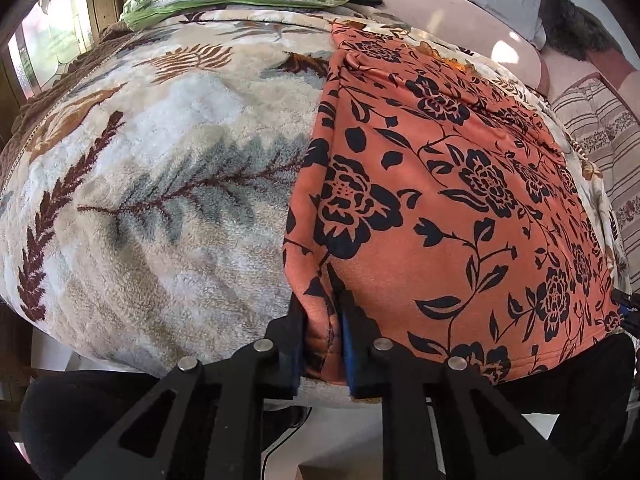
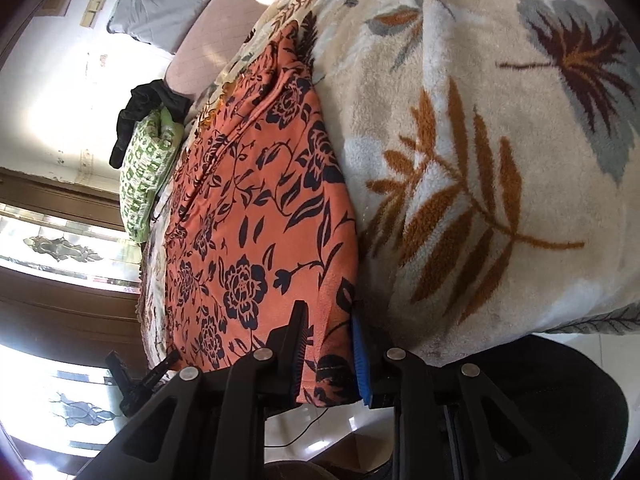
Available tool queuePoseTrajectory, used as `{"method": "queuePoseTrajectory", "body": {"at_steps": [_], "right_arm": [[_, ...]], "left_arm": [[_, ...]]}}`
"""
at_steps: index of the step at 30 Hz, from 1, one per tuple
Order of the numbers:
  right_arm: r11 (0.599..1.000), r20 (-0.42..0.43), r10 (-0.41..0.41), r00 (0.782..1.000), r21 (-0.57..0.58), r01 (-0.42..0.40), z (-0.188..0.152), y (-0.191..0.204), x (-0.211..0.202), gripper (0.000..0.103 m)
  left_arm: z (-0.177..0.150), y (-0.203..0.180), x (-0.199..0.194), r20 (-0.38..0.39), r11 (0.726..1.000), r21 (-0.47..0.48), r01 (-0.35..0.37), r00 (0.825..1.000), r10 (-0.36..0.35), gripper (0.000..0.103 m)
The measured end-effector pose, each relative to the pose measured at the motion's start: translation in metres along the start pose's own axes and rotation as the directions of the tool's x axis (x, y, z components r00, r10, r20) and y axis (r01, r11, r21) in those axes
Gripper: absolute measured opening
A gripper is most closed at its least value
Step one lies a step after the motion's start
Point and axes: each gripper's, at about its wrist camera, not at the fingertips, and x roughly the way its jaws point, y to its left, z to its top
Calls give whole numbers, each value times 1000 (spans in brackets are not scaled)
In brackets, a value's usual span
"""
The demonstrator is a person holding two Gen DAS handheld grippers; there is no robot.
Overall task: Fold small clothes
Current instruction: 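Pinch the hem edge with the right gripper while the left gripper pinches beside it, then lift the hem with both grippers and fold it toward the collar, then release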
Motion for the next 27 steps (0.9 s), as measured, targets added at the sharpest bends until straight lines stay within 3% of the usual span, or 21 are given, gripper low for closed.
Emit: {"method": "queuePoseTrajectory", "body": {"at_steps": [1, 2, 3, 5, 6, 7, 8, 9, 13, 17, 22, 27], "right_arm": [[1000, -6, -16, 1000, -11, 16, 0, 2, 2, 28], [1000, -12, -23, 1000, -21, 22, -1, 4, 5, 47], [1000, -13, -19, 1000, -21, 19, -1, 4, 6, 72], [999, -12, -12, 1000, -31, 11, 0, 7, 9, 74], [999, -18, -22, 1000, -50, 22, 0, 10, 11, 72], [997, -24, -29, 999, -76, 27, 0, 13, 13, 67], [996, -38, -38, 999, -87, 35, 0, 15, 17, 31], [996, -49, -46, 998, -81, 42, 0, 14, 20, 10], [996, -46, -52, 998, -81, 49, 0, 14, 18, 7], [996, -8, 16, 1000, -83, -17, 5, 22, 0, 6], [998, -39, 34, 999, -53, -36, 14, 15, 12, 7], [999, -60, 43, 997, 12, -43, 12, 2, 23, 14]], "left_arm": [[1, -2, 1, -4, 1000, 7, 11, 1000, -11, 36], [2, -3, 1, -6, 1000, 12, 22, 1000, -22, 44], [3, -5, 2, -7, 1000, 17, 22, 1000, -22, 46], [3, -9, 4, -3, 1000, 25, 4, 1000, -4, 47], [2, -10, 4, 0, 1000, 28, -4, 1000, 4, 47], [2, -10, 4, 1, 999, 30, -17, 1000, 17, 36], [3, -9, 5, -2, 999, 35, -39, 999, 39, 14], [4, -8, 5, -9, 999, 33, -30, 1000, 30, 11], [10, -6, -2, -6, 999, 34, -20, 1000, 21, 8], [16, -5, -14, 27, 1000, 8, 7, 1000, -7, 8], [12, -9, 5, -25, 999, 33, -28, 999, 29, 8], [13, -3, 4, -32, 1000, -1, -3, 999, 3, 12]]}}
